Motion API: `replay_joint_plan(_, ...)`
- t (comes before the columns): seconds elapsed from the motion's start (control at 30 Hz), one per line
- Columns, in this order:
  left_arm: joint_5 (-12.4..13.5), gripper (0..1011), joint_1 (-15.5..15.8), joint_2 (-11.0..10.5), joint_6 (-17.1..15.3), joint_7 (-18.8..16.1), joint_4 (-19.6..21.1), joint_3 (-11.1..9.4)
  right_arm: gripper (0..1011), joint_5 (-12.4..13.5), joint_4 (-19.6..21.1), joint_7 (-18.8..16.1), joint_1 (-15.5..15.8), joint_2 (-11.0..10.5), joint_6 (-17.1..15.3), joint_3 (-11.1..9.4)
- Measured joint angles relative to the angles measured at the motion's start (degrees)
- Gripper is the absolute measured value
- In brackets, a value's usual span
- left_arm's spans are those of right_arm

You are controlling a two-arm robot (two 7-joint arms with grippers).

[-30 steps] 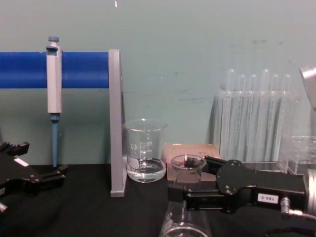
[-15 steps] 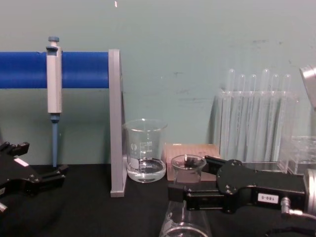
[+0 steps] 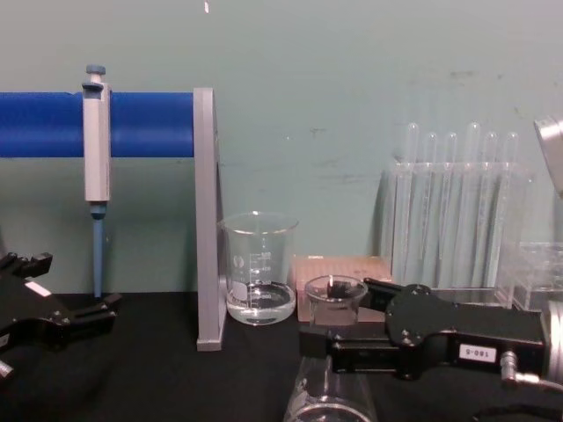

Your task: Grasp the erlenmeyer flask with one hand, shake it three times, then place it back.

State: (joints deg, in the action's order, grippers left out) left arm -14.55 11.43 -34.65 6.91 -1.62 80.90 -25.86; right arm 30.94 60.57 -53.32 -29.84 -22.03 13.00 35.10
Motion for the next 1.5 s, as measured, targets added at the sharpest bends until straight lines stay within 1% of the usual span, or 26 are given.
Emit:
replay_joint_plan(0.03, 0.0, 1001, 0.0, 0.0, 0.0, 0.0, 0.0, 0.0, 958, 0.0, 0.0, 0.0, 0.0, 0.0, 0.0, 0.0)
replay_joint_plan(0.07, 0.0, 1001, 0.0, 0.0, 0.0, 0.0, 0.0, 0.0, 916, 0.0, 0.0, 0.0, 0.0, 0.0, 0.0, 0.0)
replay_joint_plan(0.13, 0.0, 1001, 0.0, 0.0, 0.0, 0.0, 0.0, 0.0, 888, 0.0, 0.0, 0.0, 0.0, 0.0, 0.0, 0.0)
replay_joint_plan(0.17, 0.0, 1001, 0.0, 0.0, 0.0, 0.0, 0.0, 0.0, 836, 0.0, 0.0, 0.0, 0.0, 0.0, 0.0, 0.0)
replay_joint_plan(0.2, 0.0, 1001, 0.0, 0.0, 0.0, 0.0, 0.0, 0.0, 836, 0.0, 0.0, 0.0, 0.0, 0.0, 0.0, 0.0)
replay_joint_plan(0.27, 0.0, 1001, 0.0, 0.0, 0.0, 0.0, 0.0, 0.0, 764, 0.0, 0.0, 0.0, 0.0, 0.0, 0.0, 0.0)
replay_joint_plan(0.3, 0.0, 1001, 0.0, 0.0, 0.0, 0.0, 0.0, 0.0, 764, 0.0, 0.0, 0.0, 0.0, 0.0, 0.0, 0.0)
replay_joint_plan(0.33, 0.0, 1001, 0.0, 0.0, 0.0, 0.0, 0.0, 0.0, 710, 0.0, 0.0, 0.0, 0.0, 0.0, 0.0, 0.0)
replay_joint_plan(0.4, 0.0, 1001, 0.0, 0.0, 0.0, 0.0, 0.0, 0.0, 681, 0.0, 0.0, 0.0, 0.0, 0.0, 0.0, 0.0)
replay_joint_plan(0.43, 0.0, 1001, 0.0, 0.0, 0.0, 0.0, 0.0, 0.0, 612, 0.0, 0.0, 0.0, 0.0, 0.0, 0.0, 0.0)
replay_joint_plan(0.47, 0.0, 1001, 0.0, 0.0, 0.0, 0.0, 0.0, 0.0, 570, 0.0, 0.0, 0.0, 0.0, 0.0, 0.0, 0.0)
replay_joint_plan(0.6, 0.0, 1001, 0.0, 0.0, 0.0, 0.0, 0.0, 0.0, 461, 0.0, 0.0, 0.0, 0.0, 0.0, 0.0, 0.0)
replay_joint_plan(0.73, 0.0, 1001, 0.0, 0.0, 0.0, 0.0, 0.0, 0.0, 449, 0.0, 0.0, 0.0, 0.0, 0.0, 0.0, 0.0)
replay_joint_plan(1.5, 0.0, 1001, 0.0, 0.0, 0.0, 0.0, 0.0, 0.0, 449, 0.2, -0.1, -0.2, 0.0, 0.1, 0.0, 0.0)
